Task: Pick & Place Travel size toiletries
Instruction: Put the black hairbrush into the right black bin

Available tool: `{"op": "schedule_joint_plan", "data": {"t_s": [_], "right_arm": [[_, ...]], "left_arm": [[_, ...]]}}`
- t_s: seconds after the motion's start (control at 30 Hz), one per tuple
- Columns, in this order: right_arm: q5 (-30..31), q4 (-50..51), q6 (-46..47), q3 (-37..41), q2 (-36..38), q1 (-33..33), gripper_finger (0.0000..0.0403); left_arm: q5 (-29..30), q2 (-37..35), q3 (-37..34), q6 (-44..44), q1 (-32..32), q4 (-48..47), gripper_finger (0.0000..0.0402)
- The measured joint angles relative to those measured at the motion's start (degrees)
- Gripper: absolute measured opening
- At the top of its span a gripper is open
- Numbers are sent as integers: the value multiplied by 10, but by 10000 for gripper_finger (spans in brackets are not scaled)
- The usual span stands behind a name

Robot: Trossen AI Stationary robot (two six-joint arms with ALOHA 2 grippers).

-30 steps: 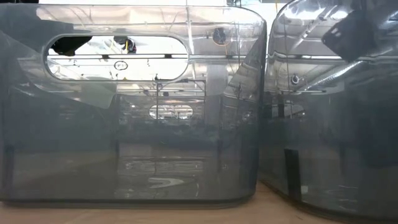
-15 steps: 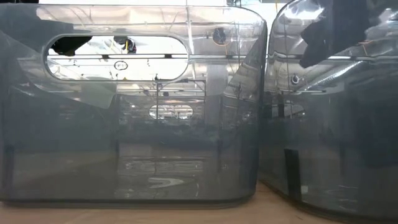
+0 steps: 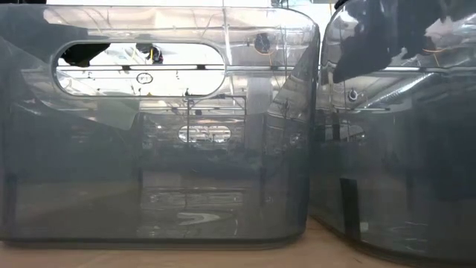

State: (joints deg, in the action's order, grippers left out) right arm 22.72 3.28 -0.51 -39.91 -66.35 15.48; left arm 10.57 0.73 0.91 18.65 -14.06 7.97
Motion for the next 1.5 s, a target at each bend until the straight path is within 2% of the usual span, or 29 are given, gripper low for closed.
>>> {"op": "schedule_joint_plan", "data": {"t_s": [0.2,0.53,0.77,0.9,1.2,1.5], "right_arm": [[0,-121,-32,44,0,-34,78],[0,-433,-110,149,0,-96,78],[0,-594,-143,204,0,-142,78],[-1,-650,-143,217,0,-176,78],[-5,-701,-131,218,0,-266,78],[-5,-719,-17,218,0,-349,78]], "left_arm": [[0,0,0,0,0,0,283],[0,0,0,0,0,0,283],[0,0,0,0,0,0,283],[0,0,0,0,0,0,283],[0,0,0,0,0,0,283],[0,0,0,0,0,0,283]]}}
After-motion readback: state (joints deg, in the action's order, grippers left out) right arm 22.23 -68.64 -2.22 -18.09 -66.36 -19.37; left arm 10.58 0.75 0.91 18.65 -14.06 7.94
